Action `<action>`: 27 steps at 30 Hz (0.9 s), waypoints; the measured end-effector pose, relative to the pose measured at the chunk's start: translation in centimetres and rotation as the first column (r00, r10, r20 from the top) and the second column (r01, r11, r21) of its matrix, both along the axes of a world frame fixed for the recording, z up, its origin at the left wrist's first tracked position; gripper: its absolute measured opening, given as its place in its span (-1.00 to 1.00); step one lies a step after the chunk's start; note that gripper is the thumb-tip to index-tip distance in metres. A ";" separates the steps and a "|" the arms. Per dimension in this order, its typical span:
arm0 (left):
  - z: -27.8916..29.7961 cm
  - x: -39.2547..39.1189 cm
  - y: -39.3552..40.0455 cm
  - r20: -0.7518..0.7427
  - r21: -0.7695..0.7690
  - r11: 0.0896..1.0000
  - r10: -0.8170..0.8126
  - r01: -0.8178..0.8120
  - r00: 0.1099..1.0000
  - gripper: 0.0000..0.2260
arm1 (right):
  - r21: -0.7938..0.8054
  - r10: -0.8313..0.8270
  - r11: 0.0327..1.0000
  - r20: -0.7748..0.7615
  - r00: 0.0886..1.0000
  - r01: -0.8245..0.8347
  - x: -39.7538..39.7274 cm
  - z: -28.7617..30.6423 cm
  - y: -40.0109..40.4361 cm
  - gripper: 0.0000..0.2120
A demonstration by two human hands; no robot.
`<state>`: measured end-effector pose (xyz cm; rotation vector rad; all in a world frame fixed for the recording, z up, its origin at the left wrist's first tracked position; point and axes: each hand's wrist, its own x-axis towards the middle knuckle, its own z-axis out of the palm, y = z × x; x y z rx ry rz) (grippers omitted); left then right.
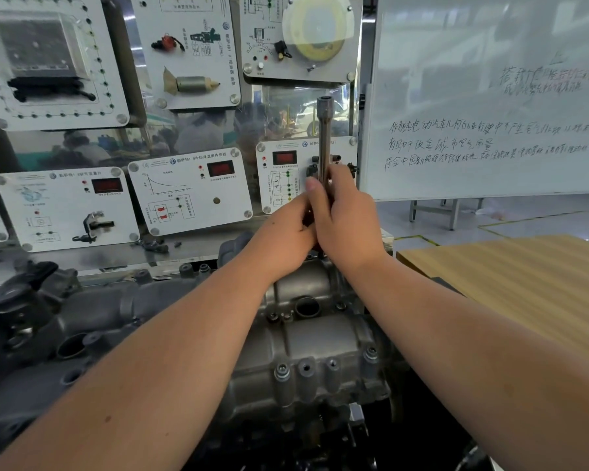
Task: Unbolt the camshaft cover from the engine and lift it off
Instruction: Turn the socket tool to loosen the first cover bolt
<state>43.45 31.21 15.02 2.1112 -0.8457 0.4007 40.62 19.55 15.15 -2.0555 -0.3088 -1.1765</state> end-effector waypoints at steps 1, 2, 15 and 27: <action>0.0 0.0 0.0 -0.003 0.003 1.000 -0.005 0.005 1.000 -0.66 | -0.009 -0.011 1.000 0.012 1.000 0.011 0.0 -0.1 0.0 -0.84; -0.1 -0.1 0.0 -0.004 0.009 1.000 -0.018 0.018 1.000 -0.64 | 0.001 -0.014 1.000 0.014 1.000 0.014 0.1 -0.1 0.0 -0.82; 0.2 0.1 0.1 0.006 0.012 1.000 -0.018 0.017 1.000 -0.76 | 0.038 0.019 0.999 -0.014 1.000 -0.018 0.2 0.0 -0.1 -0.71; 0.3 -0.4 0.0 0.010 0.047 0.999 -0.007 0.007 1.000 -0.69 | 0.080 0.030 0.996 -0.018 0.999 -0.028 0.5 -0.1 -0.2 -0.80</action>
